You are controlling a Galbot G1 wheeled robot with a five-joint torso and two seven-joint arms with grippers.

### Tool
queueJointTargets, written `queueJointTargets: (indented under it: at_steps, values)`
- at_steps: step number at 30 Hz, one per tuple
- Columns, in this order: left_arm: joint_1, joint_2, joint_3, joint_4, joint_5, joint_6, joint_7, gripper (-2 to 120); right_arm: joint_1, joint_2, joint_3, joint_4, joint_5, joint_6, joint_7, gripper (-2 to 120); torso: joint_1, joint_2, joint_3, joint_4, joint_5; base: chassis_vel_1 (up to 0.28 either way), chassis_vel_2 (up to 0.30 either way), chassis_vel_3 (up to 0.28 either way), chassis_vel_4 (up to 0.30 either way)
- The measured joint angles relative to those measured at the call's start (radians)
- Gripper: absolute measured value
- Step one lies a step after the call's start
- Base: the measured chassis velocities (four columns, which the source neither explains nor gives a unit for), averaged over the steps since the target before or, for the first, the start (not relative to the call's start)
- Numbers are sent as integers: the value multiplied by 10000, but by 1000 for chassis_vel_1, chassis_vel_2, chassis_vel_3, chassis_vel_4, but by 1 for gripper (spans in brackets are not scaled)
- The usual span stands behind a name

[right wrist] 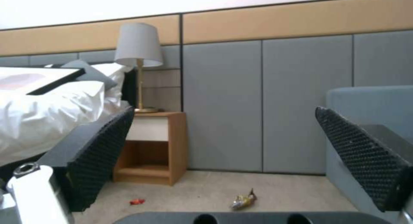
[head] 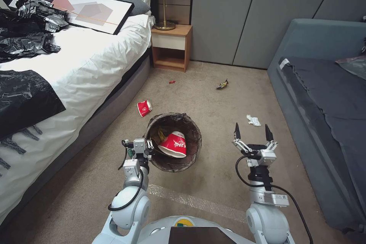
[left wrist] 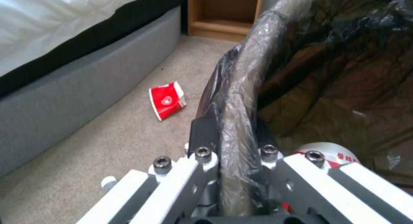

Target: Pick up the trash bin, then pick up the garbage from the floor and place it into the trash bin.

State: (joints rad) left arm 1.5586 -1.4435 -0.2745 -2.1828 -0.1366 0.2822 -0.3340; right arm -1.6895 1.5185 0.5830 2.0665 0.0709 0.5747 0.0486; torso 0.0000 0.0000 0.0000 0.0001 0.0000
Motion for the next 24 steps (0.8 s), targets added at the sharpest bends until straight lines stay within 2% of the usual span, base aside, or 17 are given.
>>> queueJointTargets:
  at_steps: [6, 24]
  values:
    - [-9, 2, -16, 29, 11, -9, 7, 3, -99, 302, 56, -346, -149, 247, 27, 100, 0, 0, 0, 0, 0, 0, 0, 0, 0]
    - [-12, -84, 3, 90, 114, -27, 10, 3, 156, 413, 48, -567, -37, 231, 100, 100, 0, 0, 0, 0, 0, 0, 0, 0, 0]
